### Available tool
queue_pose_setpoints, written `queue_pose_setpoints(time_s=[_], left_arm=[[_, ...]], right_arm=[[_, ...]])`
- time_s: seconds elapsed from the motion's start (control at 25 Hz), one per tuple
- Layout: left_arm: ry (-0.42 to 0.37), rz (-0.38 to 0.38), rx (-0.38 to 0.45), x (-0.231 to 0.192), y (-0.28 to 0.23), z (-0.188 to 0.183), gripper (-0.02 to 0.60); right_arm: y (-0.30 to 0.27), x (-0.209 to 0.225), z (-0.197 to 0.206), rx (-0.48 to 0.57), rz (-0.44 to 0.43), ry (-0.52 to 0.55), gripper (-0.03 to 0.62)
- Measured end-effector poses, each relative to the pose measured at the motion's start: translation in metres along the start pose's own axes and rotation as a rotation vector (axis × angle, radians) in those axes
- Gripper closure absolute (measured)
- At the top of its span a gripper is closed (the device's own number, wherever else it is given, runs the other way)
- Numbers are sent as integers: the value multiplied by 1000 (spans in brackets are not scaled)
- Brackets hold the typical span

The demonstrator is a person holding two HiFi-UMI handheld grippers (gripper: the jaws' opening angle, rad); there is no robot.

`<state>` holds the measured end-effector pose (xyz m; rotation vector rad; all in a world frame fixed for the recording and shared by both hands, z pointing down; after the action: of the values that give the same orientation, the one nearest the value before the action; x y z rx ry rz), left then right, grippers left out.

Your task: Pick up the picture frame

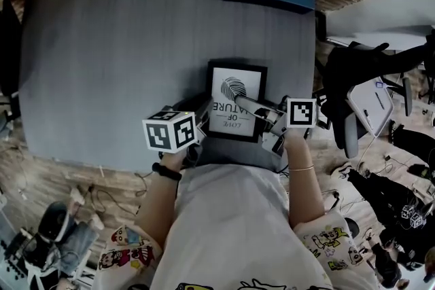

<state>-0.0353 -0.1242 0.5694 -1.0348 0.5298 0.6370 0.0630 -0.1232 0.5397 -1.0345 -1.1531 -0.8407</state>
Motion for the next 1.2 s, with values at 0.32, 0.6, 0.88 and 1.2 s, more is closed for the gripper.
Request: queue_pose_setpoints(time_s=[0.32,0.6,0.88,1.2], left_arm=[[30,19,-17,0,-2,6,494],[17,19,-1,1,0,1,494],[4,1,8,2,-1,-1,491],[15,10,48,1,6,-3,434]], right_arm=[[3,9,0,11,58,-6,582],[3,10,2,16,58,-5,580],[3,6,1,22,58,-1,582],[7,0,-1,40,64,25,582]])
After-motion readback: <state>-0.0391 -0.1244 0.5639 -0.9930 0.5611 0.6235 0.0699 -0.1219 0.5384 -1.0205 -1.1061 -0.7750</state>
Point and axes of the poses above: the fingertips, and each gripper's own axes: y backward along the fingers, x to its right, z out of its underside, the point moved 2 cm from there along y, backward along the fingers, and after that the axes turned 3 degrees about z, right-handed, at the moved point
